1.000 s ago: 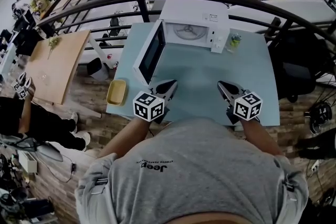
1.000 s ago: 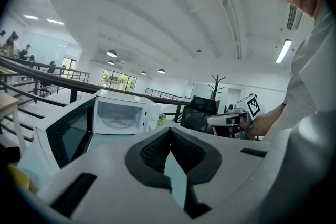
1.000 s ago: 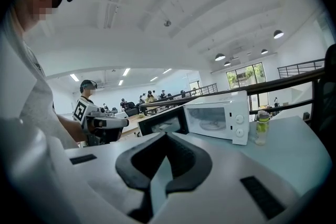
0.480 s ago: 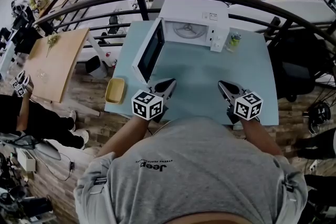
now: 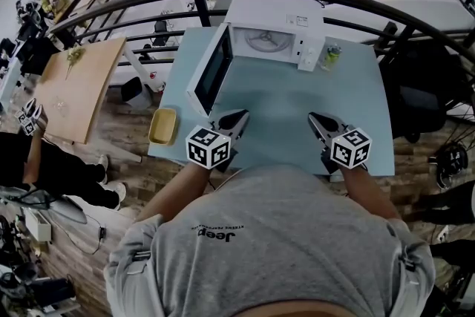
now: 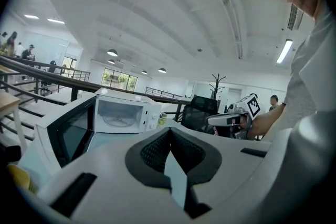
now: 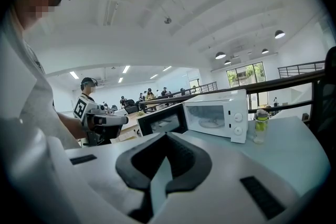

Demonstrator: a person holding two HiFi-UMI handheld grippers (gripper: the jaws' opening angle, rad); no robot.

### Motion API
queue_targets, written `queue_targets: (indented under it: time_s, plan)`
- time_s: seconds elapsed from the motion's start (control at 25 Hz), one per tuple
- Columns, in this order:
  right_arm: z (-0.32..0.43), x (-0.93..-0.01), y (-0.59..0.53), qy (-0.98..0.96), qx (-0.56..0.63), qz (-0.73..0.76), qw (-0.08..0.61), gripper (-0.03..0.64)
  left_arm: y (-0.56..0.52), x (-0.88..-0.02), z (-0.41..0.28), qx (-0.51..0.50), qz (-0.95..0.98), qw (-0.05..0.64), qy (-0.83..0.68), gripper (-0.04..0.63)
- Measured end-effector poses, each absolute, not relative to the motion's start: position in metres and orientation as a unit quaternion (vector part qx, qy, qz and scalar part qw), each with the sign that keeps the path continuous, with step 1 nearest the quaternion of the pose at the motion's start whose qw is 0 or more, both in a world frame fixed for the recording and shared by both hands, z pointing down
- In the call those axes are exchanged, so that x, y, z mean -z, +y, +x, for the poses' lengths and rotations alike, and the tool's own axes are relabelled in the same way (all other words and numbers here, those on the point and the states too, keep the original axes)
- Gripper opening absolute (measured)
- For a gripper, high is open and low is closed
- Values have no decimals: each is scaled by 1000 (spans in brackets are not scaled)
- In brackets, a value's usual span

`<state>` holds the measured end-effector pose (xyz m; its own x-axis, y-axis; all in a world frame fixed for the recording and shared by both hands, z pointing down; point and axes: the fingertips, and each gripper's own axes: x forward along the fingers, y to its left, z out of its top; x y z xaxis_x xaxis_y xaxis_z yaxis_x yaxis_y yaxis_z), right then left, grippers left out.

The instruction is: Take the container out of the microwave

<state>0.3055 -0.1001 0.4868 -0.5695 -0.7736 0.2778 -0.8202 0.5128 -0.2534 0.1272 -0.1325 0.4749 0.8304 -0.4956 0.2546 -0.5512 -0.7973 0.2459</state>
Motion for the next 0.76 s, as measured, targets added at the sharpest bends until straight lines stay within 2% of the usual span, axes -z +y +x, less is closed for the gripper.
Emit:
queue_targets:
  time_s: [0.76]
  plan:
    - [301, -488, -104, -874, -174, 447, 77, 17, -134, -475, 129, -92, 945, 155, -274, 18]
